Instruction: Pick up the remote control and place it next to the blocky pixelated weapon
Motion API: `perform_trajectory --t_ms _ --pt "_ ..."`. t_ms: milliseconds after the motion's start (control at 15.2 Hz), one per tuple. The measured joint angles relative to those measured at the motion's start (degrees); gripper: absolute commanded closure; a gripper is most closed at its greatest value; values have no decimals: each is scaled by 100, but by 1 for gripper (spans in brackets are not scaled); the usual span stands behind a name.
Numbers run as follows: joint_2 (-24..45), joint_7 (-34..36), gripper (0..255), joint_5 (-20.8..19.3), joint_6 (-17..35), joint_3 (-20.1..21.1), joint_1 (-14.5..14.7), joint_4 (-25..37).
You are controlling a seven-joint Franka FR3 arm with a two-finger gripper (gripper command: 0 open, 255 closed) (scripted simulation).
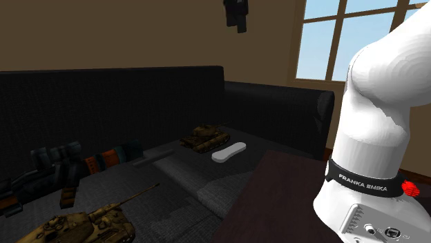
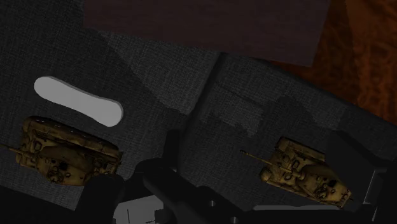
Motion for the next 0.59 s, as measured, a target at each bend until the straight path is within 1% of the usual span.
perform_trajectory --t_ms 66,198,594 --pt "0 0 0 0 0 0 0 0" --pt "-93 -233 0 -90 169 -109 18 -243" --pt "-388 -1430 0 -633 1066 -745 21 -1311"
